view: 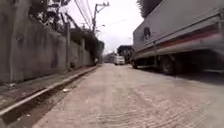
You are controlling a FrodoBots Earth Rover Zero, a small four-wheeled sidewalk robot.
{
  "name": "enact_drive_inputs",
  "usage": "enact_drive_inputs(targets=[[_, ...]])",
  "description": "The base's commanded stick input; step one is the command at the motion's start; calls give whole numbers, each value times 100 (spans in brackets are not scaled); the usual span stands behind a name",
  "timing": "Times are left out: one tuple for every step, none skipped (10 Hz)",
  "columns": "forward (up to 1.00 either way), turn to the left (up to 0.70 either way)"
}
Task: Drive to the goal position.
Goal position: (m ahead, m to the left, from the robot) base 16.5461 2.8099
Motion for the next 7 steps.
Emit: enact_drive_inputs(targets=[[70,0],[70,0],[70,0],[70,0],[70,0],[70,0],[70,0]])
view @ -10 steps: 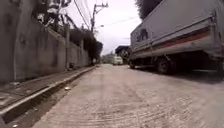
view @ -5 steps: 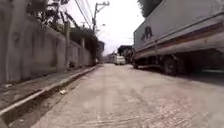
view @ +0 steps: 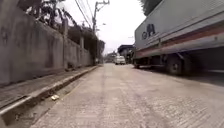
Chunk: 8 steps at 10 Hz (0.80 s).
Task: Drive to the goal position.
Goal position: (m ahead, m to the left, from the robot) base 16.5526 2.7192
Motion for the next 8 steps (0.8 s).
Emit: enact_drive_inputs(targets=[[70,0],[70,0],[70,0],[70,0],[70,0],[70,0],[70,0],[70,0]])
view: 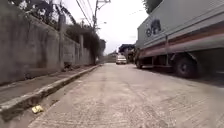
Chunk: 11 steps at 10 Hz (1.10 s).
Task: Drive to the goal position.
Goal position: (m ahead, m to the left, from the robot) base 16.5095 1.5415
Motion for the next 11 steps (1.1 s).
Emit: enact_drive_inputs(targets=[[70,0],[70,0],[70,0],[70,0],[70,0],[70,0],[70,0],[70,0],[70,0],[70,0],[70,0]])
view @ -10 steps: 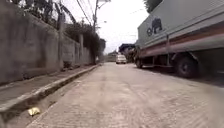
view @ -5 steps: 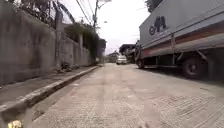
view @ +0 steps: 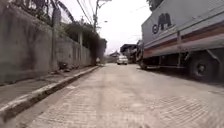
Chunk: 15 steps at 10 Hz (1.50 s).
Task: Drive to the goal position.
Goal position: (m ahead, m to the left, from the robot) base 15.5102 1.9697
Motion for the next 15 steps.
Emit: enact_drive_inputs(targets=[[70,0],[70,0],[70,0],[70,1],[70,1],[70,0],[70,2],[70,9],[70,35],[70,24],[70,0],[70,1],[70,0],[70,0],[70,0]])
